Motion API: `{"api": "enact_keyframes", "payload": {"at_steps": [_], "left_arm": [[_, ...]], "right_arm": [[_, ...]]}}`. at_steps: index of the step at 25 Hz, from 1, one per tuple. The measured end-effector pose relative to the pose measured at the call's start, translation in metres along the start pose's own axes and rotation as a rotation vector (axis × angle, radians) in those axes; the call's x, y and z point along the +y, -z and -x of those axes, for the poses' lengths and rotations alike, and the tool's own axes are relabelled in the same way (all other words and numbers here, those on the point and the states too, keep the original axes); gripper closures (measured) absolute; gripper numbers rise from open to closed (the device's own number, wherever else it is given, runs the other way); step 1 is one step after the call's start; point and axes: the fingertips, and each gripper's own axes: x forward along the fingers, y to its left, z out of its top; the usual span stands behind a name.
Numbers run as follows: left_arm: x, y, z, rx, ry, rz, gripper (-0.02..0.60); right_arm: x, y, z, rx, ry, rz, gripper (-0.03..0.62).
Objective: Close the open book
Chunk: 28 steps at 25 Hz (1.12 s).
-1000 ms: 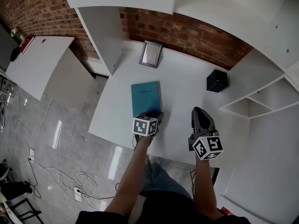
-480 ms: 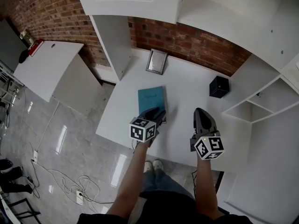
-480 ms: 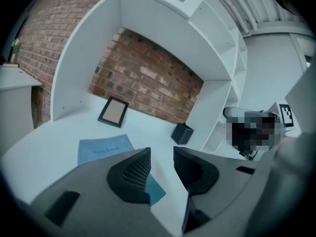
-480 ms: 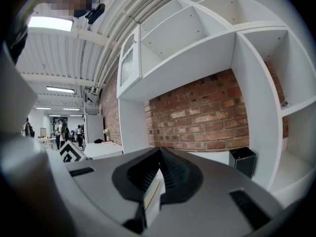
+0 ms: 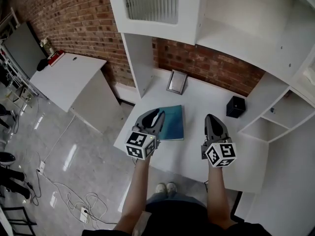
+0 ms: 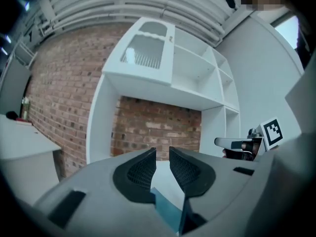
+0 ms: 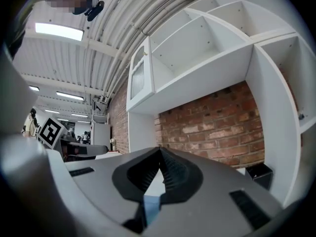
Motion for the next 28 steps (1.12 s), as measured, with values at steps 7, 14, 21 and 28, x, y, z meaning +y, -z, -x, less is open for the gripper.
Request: {"api": "enact_keyframes", "payload": {"at_steps": [7,14,21,28], "left_arm": [[0.031,-0.053,0.045,-0.125,-0.154,-0.079,0.543],[0.045,-0.061,0.065,-0.133,-0.245,-0.117,0.558],[0.04,-0.058,0.065,-0.121,-0.243,-0.116,0.565],[0.032,-0.057,0.064,-0.117,-0.223,-0.12,0.566]], "right_arm": [[0.024,-0.026,-0.014,-0.058,-0.064,0.024,0.595],[0.034,-0.04,-0.017,-0.075,-0.094,0.057,0.595],[0.034,-0.047,-0.014,-0.08,-0.088,0.074,0.595],[0.032,-0.046,-0.007,-0.064,-0.073,0.087,0.597]]}}
